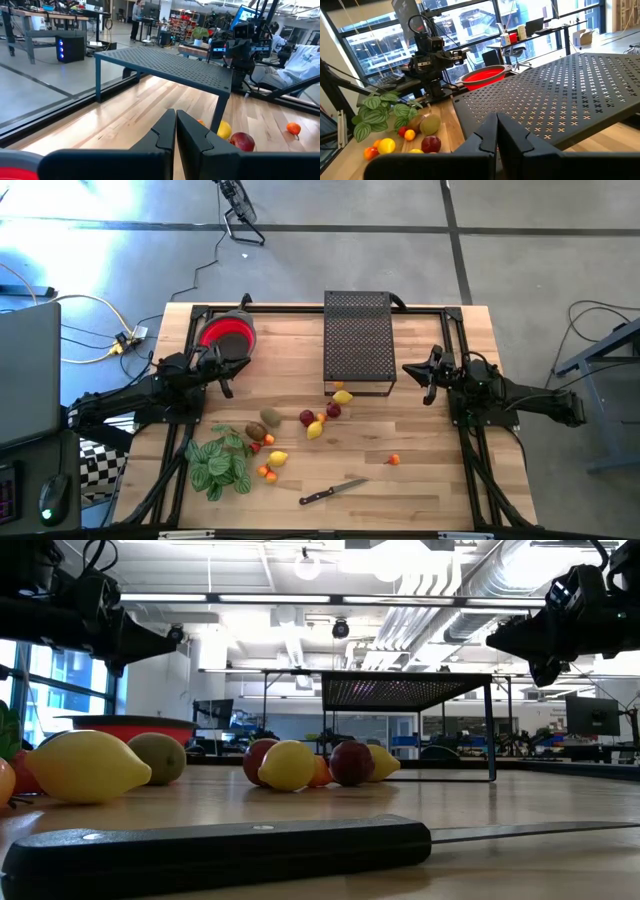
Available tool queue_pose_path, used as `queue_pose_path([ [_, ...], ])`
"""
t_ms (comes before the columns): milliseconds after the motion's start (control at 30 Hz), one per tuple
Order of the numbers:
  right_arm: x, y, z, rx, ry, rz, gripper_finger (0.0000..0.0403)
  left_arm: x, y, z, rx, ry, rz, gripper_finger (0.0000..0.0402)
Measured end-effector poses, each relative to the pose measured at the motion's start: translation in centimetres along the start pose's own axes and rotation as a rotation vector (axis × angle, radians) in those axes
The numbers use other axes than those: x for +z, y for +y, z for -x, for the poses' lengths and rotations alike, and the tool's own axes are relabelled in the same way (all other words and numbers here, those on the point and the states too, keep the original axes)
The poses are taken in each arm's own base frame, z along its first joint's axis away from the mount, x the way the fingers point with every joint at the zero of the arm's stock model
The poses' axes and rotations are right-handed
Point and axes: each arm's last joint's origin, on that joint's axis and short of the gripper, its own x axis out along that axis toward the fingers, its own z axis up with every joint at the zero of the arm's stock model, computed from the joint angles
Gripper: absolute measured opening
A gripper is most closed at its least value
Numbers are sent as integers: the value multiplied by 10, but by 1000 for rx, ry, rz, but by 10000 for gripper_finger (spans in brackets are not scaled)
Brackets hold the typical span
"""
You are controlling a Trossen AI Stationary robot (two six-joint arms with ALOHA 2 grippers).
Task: Pick & Place Fruit
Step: Put the right green kiwi into strainer bowl
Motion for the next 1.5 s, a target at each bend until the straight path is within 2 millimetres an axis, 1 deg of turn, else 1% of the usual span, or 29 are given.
queue_pose_path([
  [1133,0,0,0,-18,-5,0,2,-3,0,0,-10,40,-1,12],
  [1267,0,-1,0,-20,1,-33,2,-3,0,0,-10,40,-3,12],
  [1400,0,-1,0,-19,0,-26,2,-3,0,0,-10,40,-13,12],
  [1500,0,-1,0,-20,0,-25,2,-2,-1,0,-36,30,-27,12],
])
